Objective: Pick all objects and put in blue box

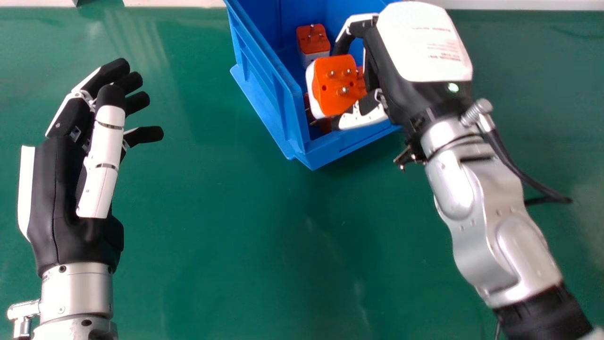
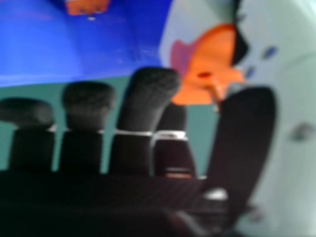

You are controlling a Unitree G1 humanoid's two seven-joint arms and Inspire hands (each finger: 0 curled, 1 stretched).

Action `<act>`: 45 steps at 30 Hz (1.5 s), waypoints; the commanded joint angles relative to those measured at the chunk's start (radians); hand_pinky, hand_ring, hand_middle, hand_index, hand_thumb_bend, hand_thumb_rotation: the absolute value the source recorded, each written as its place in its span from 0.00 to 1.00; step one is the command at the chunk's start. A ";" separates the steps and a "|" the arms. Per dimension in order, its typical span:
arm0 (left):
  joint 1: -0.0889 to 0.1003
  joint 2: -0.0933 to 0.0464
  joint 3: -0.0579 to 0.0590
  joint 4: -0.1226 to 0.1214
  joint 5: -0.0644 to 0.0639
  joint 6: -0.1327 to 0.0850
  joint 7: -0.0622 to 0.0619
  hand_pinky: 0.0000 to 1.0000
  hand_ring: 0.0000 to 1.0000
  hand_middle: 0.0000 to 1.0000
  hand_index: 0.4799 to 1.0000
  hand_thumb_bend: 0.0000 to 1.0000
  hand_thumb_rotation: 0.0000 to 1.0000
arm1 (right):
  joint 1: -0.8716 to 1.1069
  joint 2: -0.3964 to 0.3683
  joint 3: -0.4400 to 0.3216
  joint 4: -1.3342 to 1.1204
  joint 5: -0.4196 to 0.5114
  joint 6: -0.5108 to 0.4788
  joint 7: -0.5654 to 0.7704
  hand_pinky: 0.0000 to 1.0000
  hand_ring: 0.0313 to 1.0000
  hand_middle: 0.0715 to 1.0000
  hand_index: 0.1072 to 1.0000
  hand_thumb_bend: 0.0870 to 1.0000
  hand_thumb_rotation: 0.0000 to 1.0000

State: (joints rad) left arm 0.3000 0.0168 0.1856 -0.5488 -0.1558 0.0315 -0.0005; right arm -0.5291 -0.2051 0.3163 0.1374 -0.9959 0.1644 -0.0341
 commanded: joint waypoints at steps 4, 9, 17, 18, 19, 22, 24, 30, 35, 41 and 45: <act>0.004 0.009 0.017 -0.013 -0.007 -0.020 -0.007 0.55 0.73 0.76 0.48 0.49 0.65 | -0.148 -0.004 0.030 0.175 -0.003 -0.018 -0.117 0.07 0.10 0.14 0.41 0.44 0.13; 0.010 0.008 0.028 -0.007 -0.016 -0.026 -0.015 0.53 0.71 0.74 0.44 0.52 0.64 | -0.260 -0.009 0.072 0.377 0.002 -0.053 -0.222 0.08 0.11 0.15 0.41 0.44 0.12; 0.023 0.006 0.040 0.002 -0.013 -0.043 -0.029 0.50 0.69 0.72 0.41 0.54 0.63 | -0.441 -0.012 0.139 0.710 0.016 -0.139 -0.387 0.05 0.07 0.11 0.41 0.45 0.11; 0.024 0.007 0.041 0.005 -0.015 -0.045 -0.031 0.50 0.68 0.72 0.40 0.54 0.63 | -0.462 -0.006 0.146 0.750 0.018 -0.143 -0.400 0.05 0.07 0.11 0.41 0.45 0.11; 0.024 0.008 0.042 0.007 -0.019 -0.047 -0.034 0.49 0.68 0.72 0.40 0.55 0.64 | -0.479 -0.001 0.153 0.783 0.022 -0.149 -0.415 0.05 0.07 0.11 0.41 0.45 0.11; 0.029 0.007 0.041 0.011 -0.016 -0.057 -0.036 0.49 0.68 0.72 0.40 0.55 0.64 | -0.516 0.014 0.179 0.861 0.024 -0.153 -0.443 0.05 0.07 0.12 0.41 0.45 0.11; 0.031 0.004 0.041 0.013 -0.016 -0.060 -0.036 0.49 0.68 0.72 0.40 0.55 0.64 | -0.535 0.025 0.187 0.902 0.036 -0.162 -0.452 0.05 0.08 0.12 0.41 0.45 0.11; 0.039 -0.005 0.035 0.008 -0.016 -0.060 -0.032 0.50 0.68 0.71 0.40 0.57 0.63 | -0.568 0.047 0.213 0.984 0.063 -0.171 -0.477 0.05 0.08 0.12 0.41 0.45 0.11; 0.046 -0.003 0.035 0.011 -0.016 -0.068 -0.035 0.50 0.68 0.71 0.40 0.57 0.63 | -0.582 0.058 0.221 1.016 0.081 -0.170 -0.467 0.05 0.08 0.12 0.41 0.45 0.11; 0.048 -0.004 0.035 0.013 -0.012 -0.074 -0.034 0.50 0.68 0.72 0.40 0.58 0.63 | -0.585 0.066 0.220 1.031 0.119 -0.179 -0.460 0.06 0.09 0.14 0.41 0.46 0.11; 0.048 -0.003 0.035 0.016 -0.014 -0.077 -0.036 0.49 0.67 0.71 0.39 0.59 0.63 | -0.592 0.089 0.225 1.031 0.138 -0.099 -0.399 0.07 0.09 0.14 0.41 0.46 0.12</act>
State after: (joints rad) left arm 0.3427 0.0131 0.2189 -0.5250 -0.1658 -0.0163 -0.0335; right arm -1.0680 -0.1242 0.5418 1.1786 -0.8681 0.0303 -0.4540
